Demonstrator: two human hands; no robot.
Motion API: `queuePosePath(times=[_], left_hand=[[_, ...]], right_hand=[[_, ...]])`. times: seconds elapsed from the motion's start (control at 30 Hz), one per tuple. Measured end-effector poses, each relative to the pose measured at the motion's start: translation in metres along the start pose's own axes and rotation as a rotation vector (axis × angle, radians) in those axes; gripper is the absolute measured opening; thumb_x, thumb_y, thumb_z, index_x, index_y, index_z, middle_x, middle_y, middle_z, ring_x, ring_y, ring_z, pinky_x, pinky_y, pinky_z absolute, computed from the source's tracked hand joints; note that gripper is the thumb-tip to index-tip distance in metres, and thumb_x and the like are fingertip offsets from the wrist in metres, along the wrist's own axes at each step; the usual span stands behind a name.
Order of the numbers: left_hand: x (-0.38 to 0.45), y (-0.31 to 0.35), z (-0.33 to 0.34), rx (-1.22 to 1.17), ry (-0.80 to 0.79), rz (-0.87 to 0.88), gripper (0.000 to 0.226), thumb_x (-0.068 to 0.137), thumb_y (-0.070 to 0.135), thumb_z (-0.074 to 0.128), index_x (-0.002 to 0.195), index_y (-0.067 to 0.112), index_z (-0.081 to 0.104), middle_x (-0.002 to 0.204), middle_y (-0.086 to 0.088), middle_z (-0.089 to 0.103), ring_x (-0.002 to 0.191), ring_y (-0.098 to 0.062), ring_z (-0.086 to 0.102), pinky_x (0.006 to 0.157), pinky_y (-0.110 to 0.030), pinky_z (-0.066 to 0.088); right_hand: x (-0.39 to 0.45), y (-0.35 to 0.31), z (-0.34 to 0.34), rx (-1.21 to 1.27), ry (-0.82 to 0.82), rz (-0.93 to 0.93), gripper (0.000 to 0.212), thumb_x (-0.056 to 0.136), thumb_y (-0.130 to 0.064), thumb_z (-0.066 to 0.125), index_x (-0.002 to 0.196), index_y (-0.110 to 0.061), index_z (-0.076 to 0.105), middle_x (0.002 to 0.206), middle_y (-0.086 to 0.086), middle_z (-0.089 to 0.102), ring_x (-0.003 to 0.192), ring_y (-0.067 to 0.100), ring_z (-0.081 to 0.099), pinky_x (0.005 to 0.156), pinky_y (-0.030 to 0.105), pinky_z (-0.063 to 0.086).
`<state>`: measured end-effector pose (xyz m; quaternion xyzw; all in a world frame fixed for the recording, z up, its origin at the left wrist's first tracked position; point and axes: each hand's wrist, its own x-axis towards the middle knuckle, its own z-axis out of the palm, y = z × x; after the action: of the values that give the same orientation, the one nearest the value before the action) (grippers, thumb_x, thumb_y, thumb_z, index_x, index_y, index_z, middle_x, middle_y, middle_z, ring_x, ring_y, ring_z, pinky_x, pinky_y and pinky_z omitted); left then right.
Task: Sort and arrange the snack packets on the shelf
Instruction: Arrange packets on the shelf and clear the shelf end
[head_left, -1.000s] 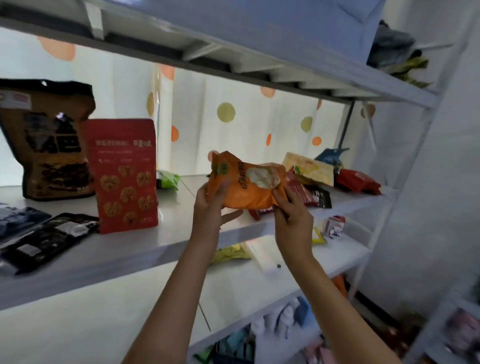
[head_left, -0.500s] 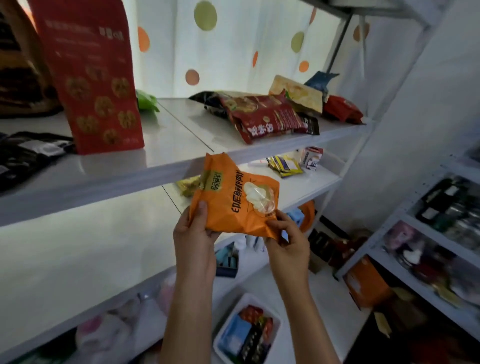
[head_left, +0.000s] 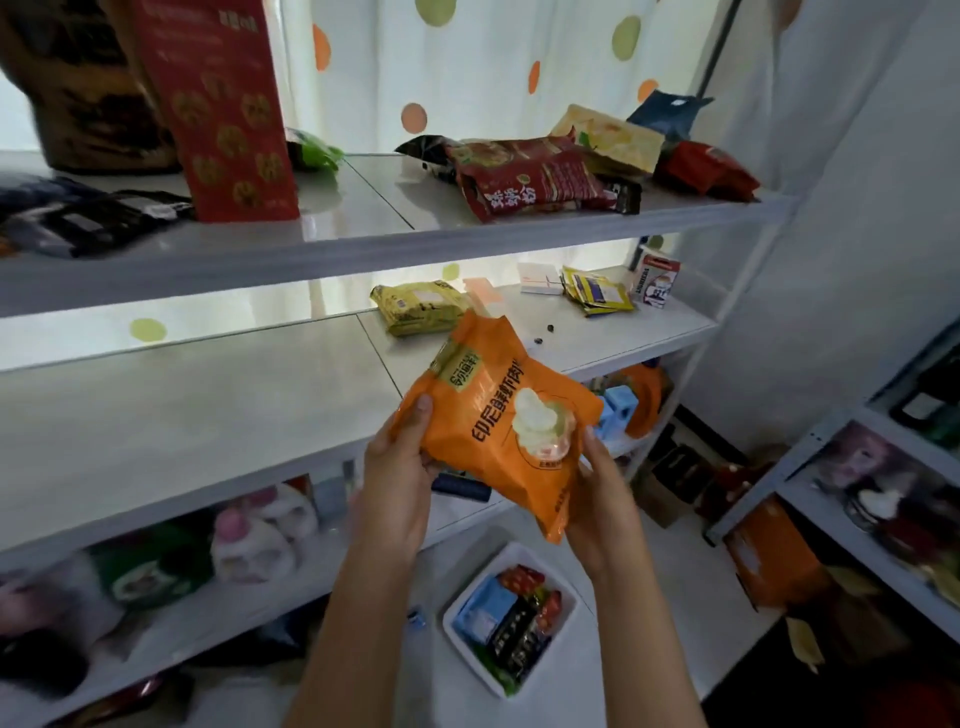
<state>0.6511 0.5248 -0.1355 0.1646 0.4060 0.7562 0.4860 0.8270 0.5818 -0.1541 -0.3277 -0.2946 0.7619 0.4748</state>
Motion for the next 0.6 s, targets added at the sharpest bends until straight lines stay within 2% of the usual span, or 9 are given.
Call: queuePosePath(times=[0.17, 0.3, 0.4, 0.53, 0.6], left_hand=[[-0.039, -0.037, -0.001, -0.126, 0.094, -0.031, 0.052, 0.088, 0.028, 0.065, 0.136, 0.014, 0.05, 0.123, -0.009, 0.067, 0.109, -0.025, 0.067, 0.07, -0.035, 0.059], [-0.065, -0.059, 0.0, 0.0, 0.081, -0.021, 0.073, 0.073, 0.028, 0.078, 0.138, 0.016, 0.048, 0.127, -0.008, 0.065, 0.112, -0.028, 0.065, 0.074, -0.04, 0.058], [-0.075, -0.062, 0.001, 0.0, 0.086, 0.032, 0.064, 0.077, 0.026, 0.075, 0.135, 0.014, 0.051, 0.125, -0.007, 0.067, 0.112, -0.028, 0.065, 0.078, -0.041, 0.058], [-0.081, -0.057, 0.006, -0.026, 0.05, 0.044, 0.053, 0.082, 0.023, 0.072, 0.131, 0.011, 0.056, 0.123, -0.008, 0.068, 0.113, -0.026, 0.065, 0.092, -0.045, 0.052], [-0.083, -0.058, 0.012, -0.011, 0.025, 0.047, 0.047, 0.085, 0.021, 0.069, 0.13, 0.011, 0.057, 0.121, -0.007, 0.068, 0.112, -0.025, 0.066, 0.095, -0.045, 0.05]], right_hand=[[-0.03, 0.011, -0.031, -0.001, -0.012, 0.021, 0.046, 0.088, -0.021, 0.065, 0.132, -0.009, 0.057, 0.127, 0.017, 0.065, 0.117, 0.035, 0.063, 0.103, 0.054, 0.046], [-0.046, 0.016, -0.041, -0.035, -0.044, 0.019, 0.038, 0.092, -0.012, 0.061, 0.129, -0.006, 0.059, 0.123, 0.018, 0.067, 0.114, 0.034, 0.064, 0.098, 0.05, 0.051], [-0.053, 0.016, -0.043, -0.037, -0.095, 0.029, 0.04, 0.091, -0.009, 0.061, 0.131, -0.003, 0.058, 0.127, 0.02, 0.064, 0.119, 0.035, 0.061, 0.102, 0.051, 0.046], [-0.064, 0.012, -0.049, -0.025, -0.14, 0.048, 0.043, 0.087, -0.008, 0.063, 0.13, -0.002, 0.059, 0.127, 0.019, 0.064, 0.12, 0.035, 0.061, 0.105, 0.052, 0.044], [-0.069, 0.008, -0.054, -0.034, -0.152, 0.043, 0.044, 0.086, -0.007, 0.063, 0.13, -0.003, 0.058, 0.127, 0.02, 0.064, 0.12, 0.035, 0.061, 0.105, 0.054, 0.043]])
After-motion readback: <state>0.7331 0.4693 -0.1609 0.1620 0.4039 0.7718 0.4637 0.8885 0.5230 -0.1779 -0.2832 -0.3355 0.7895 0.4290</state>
